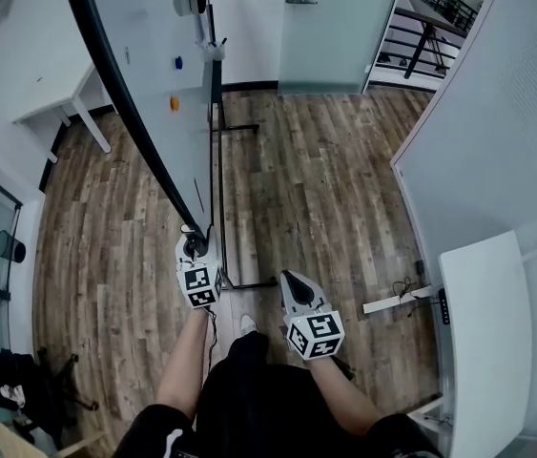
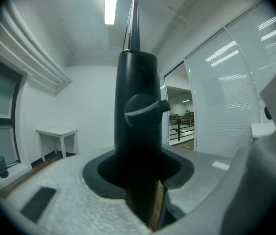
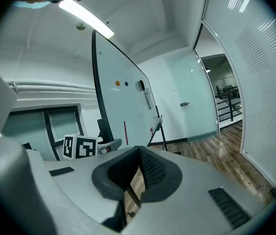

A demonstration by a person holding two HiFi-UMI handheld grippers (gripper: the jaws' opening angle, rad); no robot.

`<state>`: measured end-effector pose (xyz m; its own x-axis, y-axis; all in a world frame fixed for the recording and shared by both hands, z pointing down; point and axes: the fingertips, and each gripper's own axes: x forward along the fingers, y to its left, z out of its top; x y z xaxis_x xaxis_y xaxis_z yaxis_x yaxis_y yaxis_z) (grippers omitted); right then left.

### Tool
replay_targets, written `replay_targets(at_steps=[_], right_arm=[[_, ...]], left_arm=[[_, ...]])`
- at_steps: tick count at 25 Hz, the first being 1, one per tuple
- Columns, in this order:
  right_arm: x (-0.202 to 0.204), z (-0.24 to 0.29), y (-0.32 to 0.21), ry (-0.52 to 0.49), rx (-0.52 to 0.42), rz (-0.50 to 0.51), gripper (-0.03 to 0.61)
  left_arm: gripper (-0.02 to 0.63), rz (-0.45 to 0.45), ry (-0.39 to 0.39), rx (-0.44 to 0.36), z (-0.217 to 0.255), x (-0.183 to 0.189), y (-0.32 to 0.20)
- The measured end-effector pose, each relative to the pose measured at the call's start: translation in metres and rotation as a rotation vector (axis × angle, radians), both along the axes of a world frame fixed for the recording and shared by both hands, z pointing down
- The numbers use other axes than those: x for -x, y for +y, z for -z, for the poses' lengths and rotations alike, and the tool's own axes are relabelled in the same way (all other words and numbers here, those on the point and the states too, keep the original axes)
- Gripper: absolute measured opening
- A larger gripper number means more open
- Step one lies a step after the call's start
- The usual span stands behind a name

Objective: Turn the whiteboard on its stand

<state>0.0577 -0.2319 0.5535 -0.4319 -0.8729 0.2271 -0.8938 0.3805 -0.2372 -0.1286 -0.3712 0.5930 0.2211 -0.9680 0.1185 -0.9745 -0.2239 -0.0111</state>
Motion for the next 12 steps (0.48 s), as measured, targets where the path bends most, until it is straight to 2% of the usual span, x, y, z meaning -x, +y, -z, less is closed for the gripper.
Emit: replay_targets(at_steps=[12], right_arm=[[-0.029, -0.003, 0.129, -0.005, -0.018, 0.045, 0.012]], left_arm=[[0.166, 0.013, -0.002, -0.015, -0.001, -0.001, 0.102]])
